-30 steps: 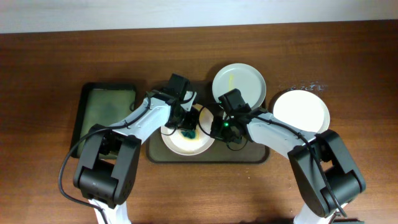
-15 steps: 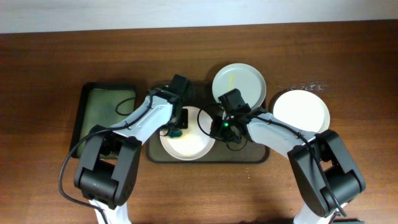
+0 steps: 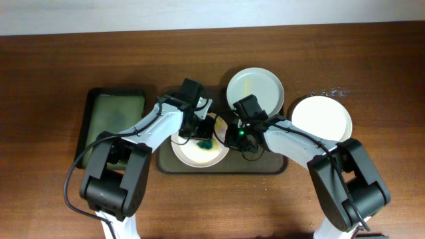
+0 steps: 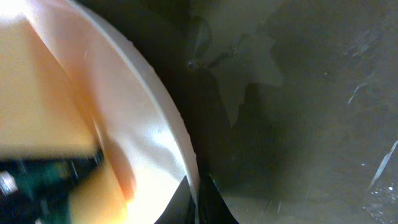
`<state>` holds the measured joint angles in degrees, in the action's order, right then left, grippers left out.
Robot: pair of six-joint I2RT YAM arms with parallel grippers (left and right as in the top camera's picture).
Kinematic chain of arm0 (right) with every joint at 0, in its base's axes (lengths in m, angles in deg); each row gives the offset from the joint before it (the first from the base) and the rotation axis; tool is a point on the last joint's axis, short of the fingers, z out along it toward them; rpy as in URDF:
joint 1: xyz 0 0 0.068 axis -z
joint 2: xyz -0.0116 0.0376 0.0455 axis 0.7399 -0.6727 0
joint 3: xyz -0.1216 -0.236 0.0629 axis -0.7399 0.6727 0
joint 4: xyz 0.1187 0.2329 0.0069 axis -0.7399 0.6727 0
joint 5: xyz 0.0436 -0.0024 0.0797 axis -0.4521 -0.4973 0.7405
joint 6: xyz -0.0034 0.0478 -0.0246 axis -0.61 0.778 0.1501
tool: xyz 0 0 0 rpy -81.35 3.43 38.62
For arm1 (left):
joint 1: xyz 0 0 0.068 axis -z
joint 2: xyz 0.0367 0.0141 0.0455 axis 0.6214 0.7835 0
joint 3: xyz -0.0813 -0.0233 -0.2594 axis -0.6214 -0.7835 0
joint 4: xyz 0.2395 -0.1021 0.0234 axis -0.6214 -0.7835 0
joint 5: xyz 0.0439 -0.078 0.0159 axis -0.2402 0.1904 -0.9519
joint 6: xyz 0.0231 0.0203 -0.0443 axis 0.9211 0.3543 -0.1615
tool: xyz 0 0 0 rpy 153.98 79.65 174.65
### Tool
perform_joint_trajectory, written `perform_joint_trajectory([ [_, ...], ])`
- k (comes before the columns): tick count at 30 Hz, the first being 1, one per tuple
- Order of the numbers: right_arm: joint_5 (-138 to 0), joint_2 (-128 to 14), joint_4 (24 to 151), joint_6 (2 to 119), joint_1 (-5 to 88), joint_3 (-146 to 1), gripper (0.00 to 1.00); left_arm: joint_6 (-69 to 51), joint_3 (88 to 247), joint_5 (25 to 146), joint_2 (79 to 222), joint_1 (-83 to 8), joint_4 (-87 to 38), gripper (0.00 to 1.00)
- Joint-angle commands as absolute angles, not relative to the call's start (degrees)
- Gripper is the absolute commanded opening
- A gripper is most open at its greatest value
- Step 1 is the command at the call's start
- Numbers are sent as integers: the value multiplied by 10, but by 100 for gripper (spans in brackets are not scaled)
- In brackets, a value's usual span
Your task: Clean dirty plates on tray and stack at the side
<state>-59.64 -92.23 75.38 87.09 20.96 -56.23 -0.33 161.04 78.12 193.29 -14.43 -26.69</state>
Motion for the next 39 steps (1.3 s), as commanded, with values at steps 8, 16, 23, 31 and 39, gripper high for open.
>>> perform_joint_trajectory([
  [8,-621,-935,761,875,212,-557,4,-67,1610,282,1939,-146,-124,0],
  [16,-621,-935,759,875,212,-557,4,-105,1610,403,1939,-146,-253,0],
  [23,-620,-935,759,875,212,-557,4,-102,1610,528,1939,-146,-200,0],
  [31,-621,-935,759,875,212,-557,4,-80,1618,569,1939,-146,-129,0],
  [39,-614,-935,759,872,212,-557,4,18,1638,633,1919,-143,-167,0],
])
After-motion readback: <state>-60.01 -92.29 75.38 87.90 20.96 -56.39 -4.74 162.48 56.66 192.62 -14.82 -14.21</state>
